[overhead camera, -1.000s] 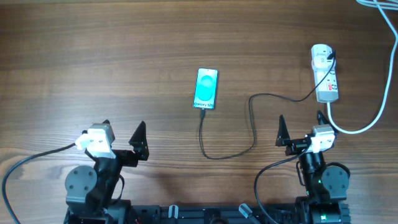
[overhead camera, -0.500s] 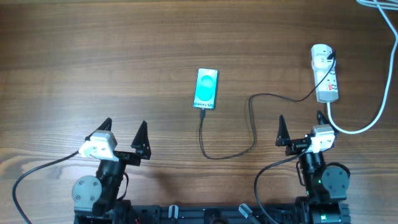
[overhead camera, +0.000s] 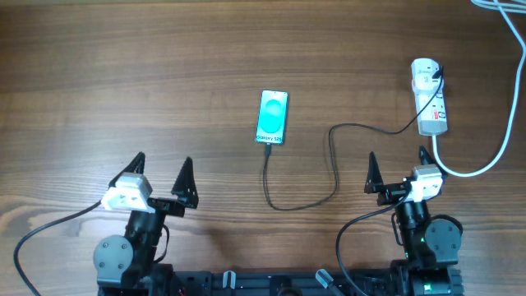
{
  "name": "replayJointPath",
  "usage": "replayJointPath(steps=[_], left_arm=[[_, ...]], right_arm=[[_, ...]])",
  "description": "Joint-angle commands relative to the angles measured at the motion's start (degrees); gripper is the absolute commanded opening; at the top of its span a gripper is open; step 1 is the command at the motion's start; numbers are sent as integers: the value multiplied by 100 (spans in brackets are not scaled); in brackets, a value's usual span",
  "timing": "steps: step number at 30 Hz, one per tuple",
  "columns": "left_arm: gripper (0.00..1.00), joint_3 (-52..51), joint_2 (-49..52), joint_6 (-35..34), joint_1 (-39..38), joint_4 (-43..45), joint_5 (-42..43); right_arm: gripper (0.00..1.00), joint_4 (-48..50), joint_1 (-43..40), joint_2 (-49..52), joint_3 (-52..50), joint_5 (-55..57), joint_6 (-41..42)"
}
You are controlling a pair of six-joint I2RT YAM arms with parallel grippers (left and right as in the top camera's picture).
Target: Plug charger to phone and switch on socket
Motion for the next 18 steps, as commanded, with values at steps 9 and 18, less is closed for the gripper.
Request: replayJointPath(steps=[9,18], left_arm=[[100,-63,-68,-234,44,1012,-63],[100,-63,-68,-234,44,1655,-61]], right_arm=[[100,4,22,-42,-7,55,101],[100,4,22,-42,-7,55,101]])
